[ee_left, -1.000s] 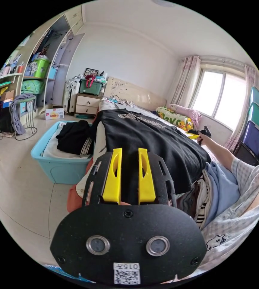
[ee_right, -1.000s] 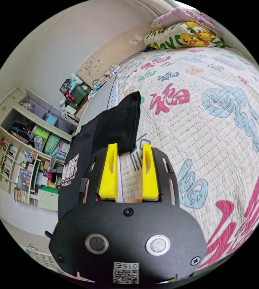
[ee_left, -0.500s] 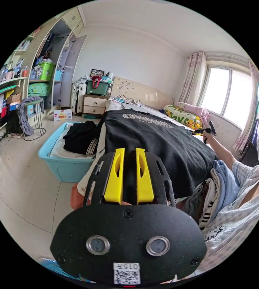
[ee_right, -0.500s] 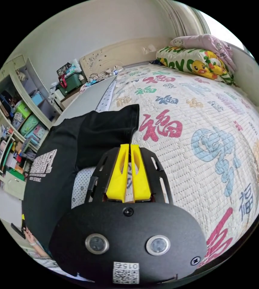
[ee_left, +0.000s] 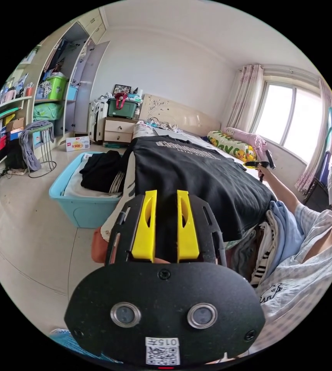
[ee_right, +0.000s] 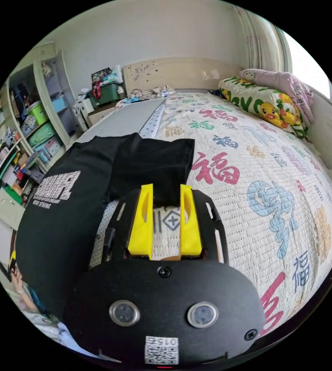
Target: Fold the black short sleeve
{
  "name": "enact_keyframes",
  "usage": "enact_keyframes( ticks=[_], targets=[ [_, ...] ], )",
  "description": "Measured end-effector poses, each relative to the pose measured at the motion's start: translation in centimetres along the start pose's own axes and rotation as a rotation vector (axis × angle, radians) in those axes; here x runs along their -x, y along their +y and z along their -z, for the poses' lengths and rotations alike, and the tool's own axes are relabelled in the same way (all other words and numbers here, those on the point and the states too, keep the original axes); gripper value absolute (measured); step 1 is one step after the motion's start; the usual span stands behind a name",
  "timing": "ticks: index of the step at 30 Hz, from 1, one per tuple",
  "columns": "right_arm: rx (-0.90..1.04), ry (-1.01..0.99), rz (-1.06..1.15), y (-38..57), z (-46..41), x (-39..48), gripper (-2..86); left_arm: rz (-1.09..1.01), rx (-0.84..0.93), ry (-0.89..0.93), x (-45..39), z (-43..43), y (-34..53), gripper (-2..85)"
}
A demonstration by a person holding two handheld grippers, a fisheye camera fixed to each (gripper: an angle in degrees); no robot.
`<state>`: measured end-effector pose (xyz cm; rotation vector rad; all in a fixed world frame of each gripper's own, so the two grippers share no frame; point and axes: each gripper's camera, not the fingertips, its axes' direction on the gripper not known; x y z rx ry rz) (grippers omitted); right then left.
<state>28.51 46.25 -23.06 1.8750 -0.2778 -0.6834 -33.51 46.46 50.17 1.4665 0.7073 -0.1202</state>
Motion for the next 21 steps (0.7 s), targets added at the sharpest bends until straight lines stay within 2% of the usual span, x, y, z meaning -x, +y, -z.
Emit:
enact_keyframes(
  ticks=[6, 8, 10, 13, 16, 18, 21],
  targets=[
    [0.080, -0.334, 0.171, 1.8, 7.5, 4.7, 11.8, 0.069, -0.010, 0.009, 1.0, 1.1, 2.7, 11.1],
    [0.115, -0.425, 0.290, 5.7, 11.0, 7.4, 13.3, 0.078, -0.012, 0.012, 1.4, 1.8, 4.0, 11.9],
    [0.113, -0.417, 0.370, 9.8, 13.0, 9.0, 13.4, 0.077, -0.014, 0.000, 1.6, 2.1, 5.2, 12.2],
    [0.088, -0.275, 0.404, 16.7, 14.0, 10.2, 13.3, 0.080, -0.003, 0.010, 2.3, 2.0, 6.9, 12.2],
    [0.189, -0.242, 0.415, 20.6, 12.6, 10.4, 13.4, 0.075, -0.011, 0.045, 3.1, 2.0, 8.0, 11.5],
    [0.249, -0.232, 0.395, 21.9, 11.5, 9.9, 13.0, 0.064, -0.014, 0.053, 3.4, 1.9, 8.5, 10.9],
    [0.184, -0.267, 0.295, 23.3, 11.7, 8.1, 8.3, 0.039, -0.020, 0.061, 3.9, 2.3, 9.5, 6.8]
  ],
)
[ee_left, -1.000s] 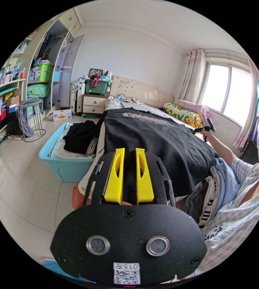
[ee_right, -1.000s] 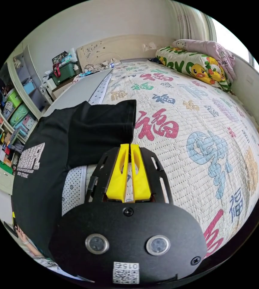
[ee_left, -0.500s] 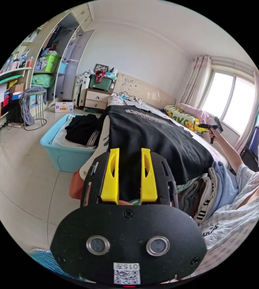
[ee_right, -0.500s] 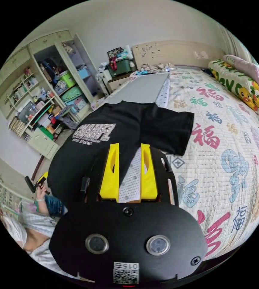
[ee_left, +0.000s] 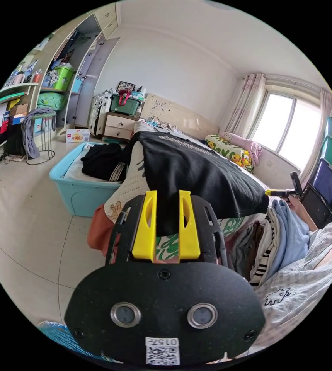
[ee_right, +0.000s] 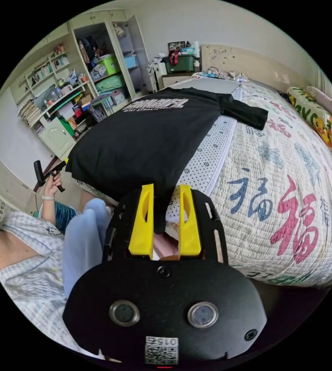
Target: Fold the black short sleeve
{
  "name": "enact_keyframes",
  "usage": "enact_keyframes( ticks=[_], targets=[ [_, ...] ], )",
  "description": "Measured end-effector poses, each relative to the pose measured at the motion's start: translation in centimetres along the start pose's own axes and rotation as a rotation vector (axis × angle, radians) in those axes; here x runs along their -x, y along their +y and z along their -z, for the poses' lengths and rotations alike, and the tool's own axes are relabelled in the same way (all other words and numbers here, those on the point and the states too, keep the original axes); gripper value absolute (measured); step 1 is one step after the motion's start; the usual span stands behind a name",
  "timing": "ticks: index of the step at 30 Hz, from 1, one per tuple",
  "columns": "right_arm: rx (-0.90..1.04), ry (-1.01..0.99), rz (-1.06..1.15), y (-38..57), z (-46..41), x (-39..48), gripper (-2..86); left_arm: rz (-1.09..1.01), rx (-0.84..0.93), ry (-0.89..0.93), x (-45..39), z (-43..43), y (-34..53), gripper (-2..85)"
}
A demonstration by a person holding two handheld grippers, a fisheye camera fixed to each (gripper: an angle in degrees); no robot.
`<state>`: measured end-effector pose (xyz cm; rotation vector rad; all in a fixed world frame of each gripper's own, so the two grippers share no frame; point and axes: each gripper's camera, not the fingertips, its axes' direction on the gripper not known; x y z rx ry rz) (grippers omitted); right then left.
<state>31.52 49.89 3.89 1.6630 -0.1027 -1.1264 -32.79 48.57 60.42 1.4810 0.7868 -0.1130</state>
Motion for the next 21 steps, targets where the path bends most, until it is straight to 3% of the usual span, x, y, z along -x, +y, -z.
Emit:
enact_keyframes(
  ticks=[2, 6, 13, 21],
  targets=[
    [0.003, -0.100, -0.040, 1.1, 0.2, -0.7, 3.9, -0.023, -0.019, 0.035, 0.3, 0.7, 0.8, 2.5],
    [0.019, -0.143, -0.024, 2.2, -0.6, -0.3, 3.7, -0.024, -0.047, 0.047, 0.8, 1.8, 2.1, 0.7],
    [0.017, 0.021, 0.064, 4.2, -1.0, 2.8, -0.2, -0.031, -0.091, -0.011, 1.5, 5.4, 4.5, -0.3],
    [0.072, 0.162, 0.140, 5.5, -3.3, 4.8, -0.3, -0.058, -0.016, -0.091, 2.8, 4.1, 6.5, -0.1]
  ],
)
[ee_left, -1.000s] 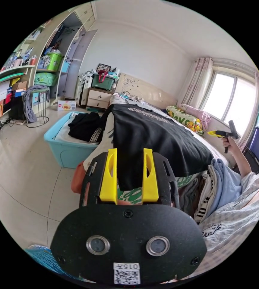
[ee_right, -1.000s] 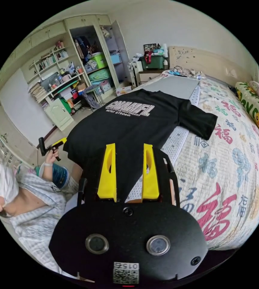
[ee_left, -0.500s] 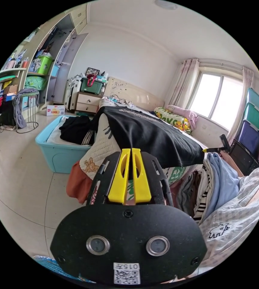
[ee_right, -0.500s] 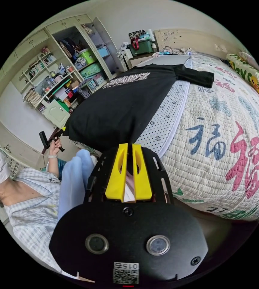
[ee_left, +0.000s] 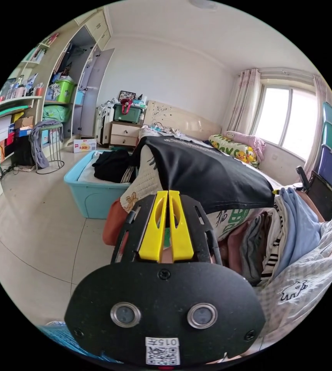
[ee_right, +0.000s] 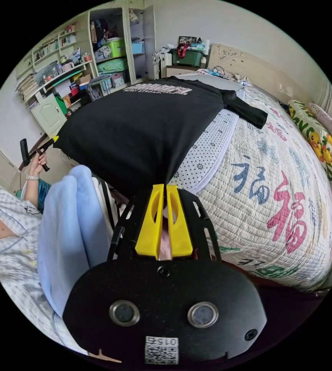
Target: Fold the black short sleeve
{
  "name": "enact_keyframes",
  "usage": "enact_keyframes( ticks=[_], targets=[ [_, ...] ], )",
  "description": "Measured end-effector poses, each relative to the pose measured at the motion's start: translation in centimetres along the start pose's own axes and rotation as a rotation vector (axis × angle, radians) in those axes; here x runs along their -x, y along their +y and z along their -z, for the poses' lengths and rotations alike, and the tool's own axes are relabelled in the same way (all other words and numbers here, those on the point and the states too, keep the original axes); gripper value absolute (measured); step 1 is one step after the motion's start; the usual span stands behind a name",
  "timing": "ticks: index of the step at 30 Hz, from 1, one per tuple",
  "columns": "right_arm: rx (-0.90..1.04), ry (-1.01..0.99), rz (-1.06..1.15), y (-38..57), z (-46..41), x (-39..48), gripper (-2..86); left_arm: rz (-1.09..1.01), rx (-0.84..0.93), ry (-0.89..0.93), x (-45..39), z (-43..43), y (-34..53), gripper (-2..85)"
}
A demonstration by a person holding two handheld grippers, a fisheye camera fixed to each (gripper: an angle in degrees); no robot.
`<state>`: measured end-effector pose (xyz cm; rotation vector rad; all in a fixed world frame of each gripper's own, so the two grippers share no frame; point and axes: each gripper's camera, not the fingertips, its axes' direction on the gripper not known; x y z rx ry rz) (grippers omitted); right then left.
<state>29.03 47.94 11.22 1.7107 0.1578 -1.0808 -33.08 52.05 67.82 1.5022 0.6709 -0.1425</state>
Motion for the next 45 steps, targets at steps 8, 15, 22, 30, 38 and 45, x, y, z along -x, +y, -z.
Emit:
enact_keyframes(
  ticks=[8, 15, 22, 30, 38, 45],
  targets=[
    [-0.227, -0.029, -0.094, 1.8, 2.6, -1.0, 10.0, 0.013, -0.058, 0.065, 3.1, 2.1, 0.2, 8.1],
    [-0.377, -0.187, -0.334, 1.0, 2.7, -5.0, 15.1, 0.019, -0.097, 0.110, 6.3, 1.9, -4.7, 11.4],
    [-0.240, -0.083, -0.251, -1.0, -0.2, -3.4, 9.9, 0.077, -0.014, 0.220, 9.6, -5.4, -6.5, 6.4],
    [-0.230, -0.057, -0.191, -2.1, 0.0, -3.6, 1.2, 0.014, -0.027, 0.167, 11.0, -5.1, -7.6, 0.1],
    [-0.229, -0.119, -0.178, -3.6, 0.7, -5.9, 1.9, -0.070, 0.045, 0.088, 11.0, -5.3, -11.8, 0.4],
    [-0.278, -0.123, -0.199, -5.2, 5.4, -12.8, 10.1, -0.297, 0.078, -0.101, 7.6, -2.5, -20.2, 2.0]
  ],
)
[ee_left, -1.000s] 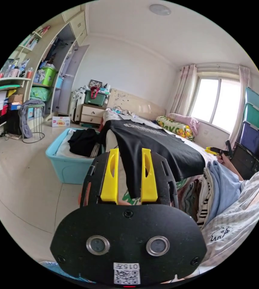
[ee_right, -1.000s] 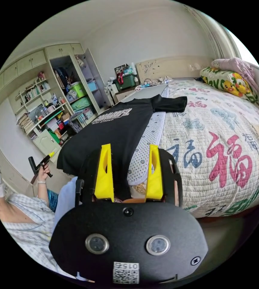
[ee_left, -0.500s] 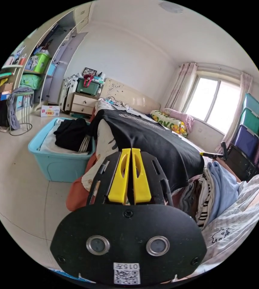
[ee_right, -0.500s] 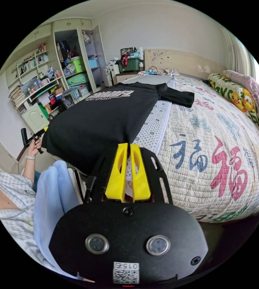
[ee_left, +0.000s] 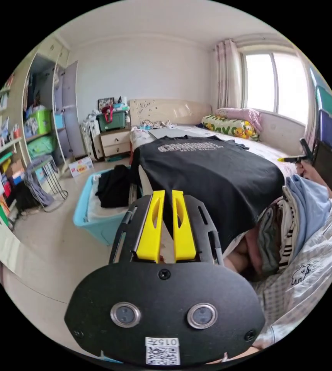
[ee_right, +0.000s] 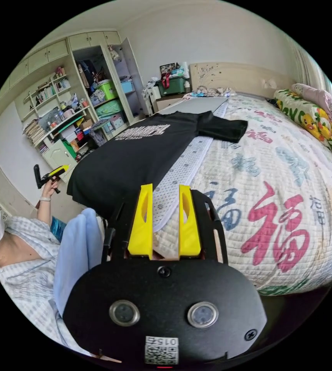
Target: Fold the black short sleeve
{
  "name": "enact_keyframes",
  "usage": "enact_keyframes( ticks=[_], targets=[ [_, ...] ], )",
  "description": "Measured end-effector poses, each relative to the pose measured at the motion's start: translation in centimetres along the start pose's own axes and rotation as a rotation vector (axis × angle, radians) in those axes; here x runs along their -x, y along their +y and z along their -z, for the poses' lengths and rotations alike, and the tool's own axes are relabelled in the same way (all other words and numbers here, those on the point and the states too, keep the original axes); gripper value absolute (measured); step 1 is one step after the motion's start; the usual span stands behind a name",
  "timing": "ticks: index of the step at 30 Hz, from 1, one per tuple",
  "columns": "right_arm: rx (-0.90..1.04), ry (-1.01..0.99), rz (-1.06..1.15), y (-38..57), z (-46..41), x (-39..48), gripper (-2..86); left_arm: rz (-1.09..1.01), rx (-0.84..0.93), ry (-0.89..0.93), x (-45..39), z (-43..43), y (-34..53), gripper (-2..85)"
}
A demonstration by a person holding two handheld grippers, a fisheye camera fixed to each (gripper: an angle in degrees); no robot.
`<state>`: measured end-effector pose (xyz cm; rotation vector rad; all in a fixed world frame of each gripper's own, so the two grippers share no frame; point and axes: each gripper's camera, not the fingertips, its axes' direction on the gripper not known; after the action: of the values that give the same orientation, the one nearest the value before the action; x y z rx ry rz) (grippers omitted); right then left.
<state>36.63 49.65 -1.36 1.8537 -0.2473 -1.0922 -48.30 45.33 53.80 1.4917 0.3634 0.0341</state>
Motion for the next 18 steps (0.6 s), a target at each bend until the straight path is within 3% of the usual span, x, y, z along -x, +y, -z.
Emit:
enact_keyframes(
  ticks=[3, 6, 11, 16, 18],
  targets=[
    [-0.098, 0.088, -0.093, -3.5, 1.6, -4.3, 10.3, -0.139, -0.044, -0.052, -2.5, -0.2, -7.7, 2.9],
    [-0.115, 0.094, -0.220, -8.2, -0.1, -8.9, 11.2, -0.247, -0.083, 0.043, -6.3, -4.7, -17.4, 4.2],
    [-0.012, 0.134, -0.372, -15.3, -6.7, -15.8, 11.7, -0.235, 0.007, 0.411, -14.1, -22.4, -36.2, 8.1],
    [0.025, -0.002, -0.375, -17.8, -9.7, -18.9, 11.8, -0.137, 0.170, 0.600, -24.0, -41.1, -49.2, 9.3],
    [0.003, 0.003, -0.405, -17.9, -9.2, -19.7, 9.8, -0.100, 0.159, 0.649, -28.3, -46.3, -52.1, 9.5]
  ],
)
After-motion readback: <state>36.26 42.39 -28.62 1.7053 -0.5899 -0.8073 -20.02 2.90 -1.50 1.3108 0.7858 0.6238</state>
